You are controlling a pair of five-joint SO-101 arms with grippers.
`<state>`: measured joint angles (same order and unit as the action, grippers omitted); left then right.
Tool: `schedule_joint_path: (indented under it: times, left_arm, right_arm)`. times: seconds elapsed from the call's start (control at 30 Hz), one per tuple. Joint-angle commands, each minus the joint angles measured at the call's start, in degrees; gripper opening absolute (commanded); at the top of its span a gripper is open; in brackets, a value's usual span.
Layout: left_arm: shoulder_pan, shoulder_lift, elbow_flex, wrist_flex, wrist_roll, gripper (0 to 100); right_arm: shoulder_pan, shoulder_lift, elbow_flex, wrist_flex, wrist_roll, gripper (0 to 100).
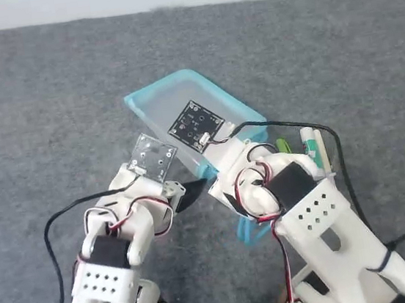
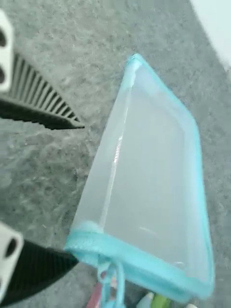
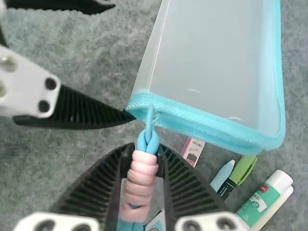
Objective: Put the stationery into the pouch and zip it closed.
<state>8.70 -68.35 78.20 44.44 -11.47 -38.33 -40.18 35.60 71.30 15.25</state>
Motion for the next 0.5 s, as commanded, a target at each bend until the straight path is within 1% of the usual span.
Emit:
schedule_joint_path:
  times: [0.0, 0.1, 0.2, 0.3, 0.37, 0.47]
  left_arm:
    - [-1.05, 4.31, -3.65, -4.04, 0.18, 37]
    - [-3.16, 7.82, -3.82, -7.47, 1.05, 37]
    - [-3.69, 10.64, -3.91, -10.02, 1.23, 37]
    - [-3.69, 11.25, -5.05, -10.02, 1.93, 37]
    - [-4.84, 11.16, -5.76, -10.02, 4.13, 37]
    - [-5.98, 11.16, -6.2, -9.93, 4.57, 37]
  right_arm:
    - [-2.07, -2.68, -3.52, 0.66, -0.18, 0.6]
    - [-4.0, -2.95, -3.6, 1.63, -0.18, 0.6]
    - [-4.35, -2.86, -3.6, 1.71, -0.18, 0.6]
    - [-4.44, -2.59, -3.52, 1.71, -0.18, 0.6]
    - [-4.44, -2.68, -3.43, 1.8, -0.18, 0.6]
    - [-4.26, -2.33, -3.16, 1.8, -0.18, 0.6]
